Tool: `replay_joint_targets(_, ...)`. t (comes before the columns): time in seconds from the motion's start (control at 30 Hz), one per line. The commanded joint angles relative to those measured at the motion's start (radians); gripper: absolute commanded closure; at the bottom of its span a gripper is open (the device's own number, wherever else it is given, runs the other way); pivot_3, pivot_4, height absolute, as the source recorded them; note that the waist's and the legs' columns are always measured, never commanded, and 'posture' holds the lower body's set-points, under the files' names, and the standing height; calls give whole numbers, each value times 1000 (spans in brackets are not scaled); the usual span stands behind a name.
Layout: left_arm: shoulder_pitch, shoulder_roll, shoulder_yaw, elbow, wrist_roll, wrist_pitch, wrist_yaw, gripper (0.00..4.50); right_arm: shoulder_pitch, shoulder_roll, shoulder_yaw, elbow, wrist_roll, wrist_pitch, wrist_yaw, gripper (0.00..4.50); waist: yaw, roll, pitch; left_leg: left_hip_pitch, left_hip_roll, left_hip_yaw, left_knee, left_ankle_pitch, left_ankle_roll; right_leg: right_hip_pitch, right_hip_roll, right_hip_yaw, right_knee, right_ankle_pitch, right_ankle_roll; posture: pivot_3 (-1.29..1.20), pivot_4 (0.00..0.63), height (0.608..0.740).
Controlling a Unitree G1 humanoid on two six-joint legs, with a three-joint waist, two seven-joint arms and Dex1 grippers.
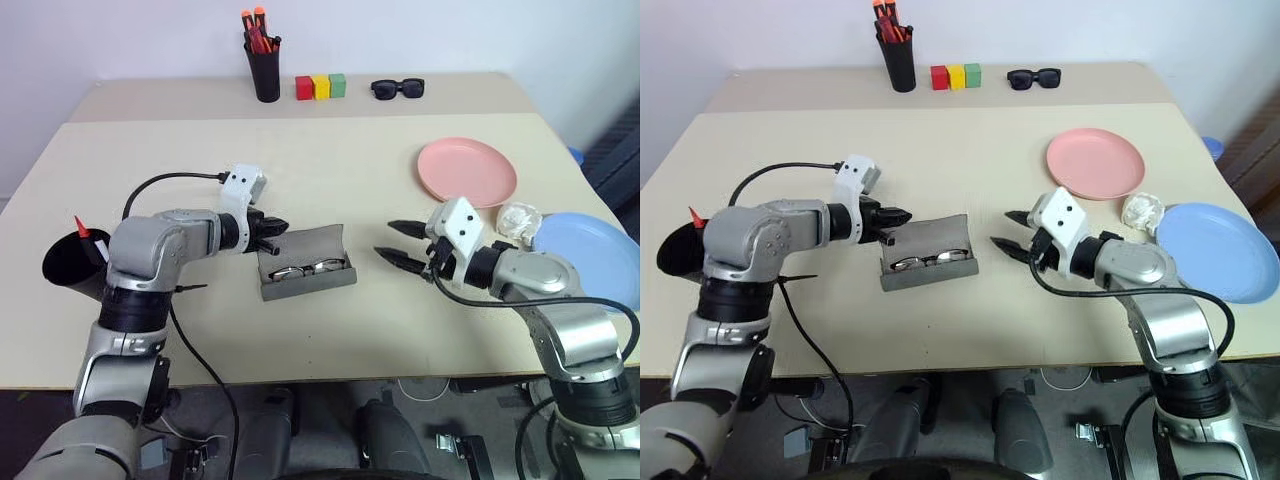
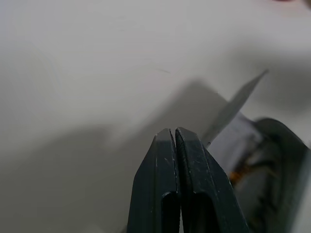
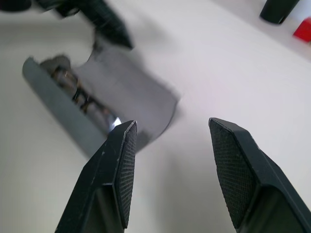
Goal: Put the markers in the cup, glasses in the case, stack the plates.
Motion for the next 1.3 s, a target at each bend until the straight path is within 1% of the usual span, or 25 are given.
replay_joint_targets(0.03, 34, -7, 29, -68, -24, -3, 6, 4440, -16, -10, -14, 19, 10, -23, -1, 2155, 3, 0, 0, 0, 0, 0, 0, 0, 0, 0, 0, 0, 0, 0, 0, 0, 150, 734)
replay_joint_targets(0.1, 53, 6, 33, -111, -42, -1, -13, 4440, -18, -14, -7, 30, 9, -32, 4, 2155, 1, 0, 0, 0, 0, 0, 0, 0, 0, 0, 0, 0, 0, 0, 0, 0, 150, 734)
replay_joint_targets(0.23, 94, 61, -4, -191, -57, -4, -54, 4440, -27, -12, -2, 46, 10, -43, 5, 2155, -1, 0, 0, 0, 0, 0, 0, 0, 0, 0, 0, 0, 0, 0, 0, 0, 150, 734)
replay_joint_targets(0.4, 187, 170, -82, -305, -59, -24, -112, 4440, -49, -12, 0, 85, 1, -63, 0, 2155, -3, 0, 0, 0, 1, 1, -1, 0, 0, 0, 0, 1, 0, 0, -1, 0, 150, 734)
replay_joint_targets(0.5, 235, 214, -111, -344, -25, -111, -131, 4440, -84, -7, -2, 134, -16, -65, -26, 2155, -2, 1, 0, 0, 1, 1, -1, 0, 0, 0, 0, 1, 0, -1, -1, 0, 150, 734)
replay_joint_targets(0.53, 254, 210, -104, -353, -6, -183, -134, 4440, -104, -3, -5, 158, -18, -59, -39, 2155, -1, 1, 0, 1, 0, 1, -1, 0, 0, 0, -1, 1, 0, -1, -1, 0, 150, 734)
replay_joint_targets(0.63, 319, 158, -63, -357, 71, -482, -133, 4440, -161, 9, -6, 236, -37, -41, -83, 2155, 1, 1, 0, 1, 0, 2, -1, 0, 0, -1, -3, 1, 0, -1, -2, 0, 150, 734)
replay_joint_targets(0.73, 383, 72, -4, -371, 83, -656, -102, 4440, -241, -2, 35, 409, -162, -72, -188, 2155, 1, 1, 0, 0, 0, 2, -1, 0, 0, 0, -4, 0, -1, -1, -2, 0, 150, 734)
replay_joint_targets(0.83, 441, 34, -7, -424, 12, -669, -144, 4440, -317, -44, 151, 645, -362, -219, -273, 2155, 0, 1, 0, 0, 0, 2, -1, 0, 0, 0, -4, 0, -1, -1, -2, 0, 150, 734)
replay_joint_targets(0.9, 460, 24, -25, -444, 11, -686, -151, 4440, -361, -48, 196, 763, -427, -302, -289, 2155, -1, 1, 0, 0, 0, 3, -1, 0, 0, -1, -4, 0, -1, -1, -2, 0, 150, 734)
replay_joint_targets(1.03, 474, 4, -46, -464, -3, -688, -162, 4440, -451, -35, 254, 982, -514, -447, -317, 2155, -6, 2, 0, 0, 0, 3, -1, 0, 0, -1, 0, 1, 0, -1, -1, 0, 150, 734)
replay_joint_targets(1.17, 480, -13, -71, -477, 10, -684, -145, 4440, -566, 5, 284, 1244, -578, -561, -393, 2155, -10, 2, 0, 1, 1, 3, -1, 0, 0, 0, 1, 1, 0, -1, -1, 0, 150, 734)
replay_joint_targets(1.3, 488, -16, -72, -493, 5, -674, -126, 4440, -618, 23, 287, 1380, -609, -622, -427, 2155, -5, 2, 0, 1, 1, 3, -1, 0, 0, 0, 1, 1, 0, -1, -1, 0, 150, 734)
